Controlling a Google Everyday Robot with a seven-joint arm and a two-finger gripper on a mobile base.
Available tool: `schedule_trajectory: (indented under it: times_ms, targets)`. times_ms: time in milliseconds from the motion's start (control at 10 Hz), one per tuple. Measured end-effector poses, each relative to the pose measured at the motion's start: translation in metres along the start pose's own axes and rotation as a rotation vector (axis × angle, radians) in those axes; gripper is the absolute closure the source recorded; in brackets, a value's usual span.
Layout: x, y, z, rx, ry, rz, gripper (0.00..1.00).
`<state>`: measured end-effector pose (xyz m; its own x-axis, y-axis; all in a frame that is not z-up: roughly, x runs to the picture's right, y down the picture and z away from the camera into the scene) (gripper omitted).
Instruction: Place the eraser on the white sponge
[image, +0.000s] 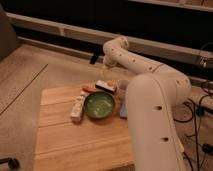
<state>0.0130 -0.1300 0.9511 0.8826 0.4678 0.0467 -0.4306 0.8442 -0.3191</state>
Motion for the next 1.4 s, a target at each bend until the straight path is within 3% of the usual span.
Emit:
schedule_trajectory:
  times_ms: [200,500,600,1100,1400]
  targets:
    - [0.004,0.015,0.023,-0.071,0.009,0.008,0.35]
    - [0.033,0.045,0.057,-0.185,0.077,0.036,0.35]
    - [0.04,0.049,0.063,-0.206,0.098,0.043,0.35]
    - [0.045,0.05,0.063,-0.208,0.114,0.045,0.35]
    - [0.062,0.038,0.061,-0.161,0.19,0.045,0.35]
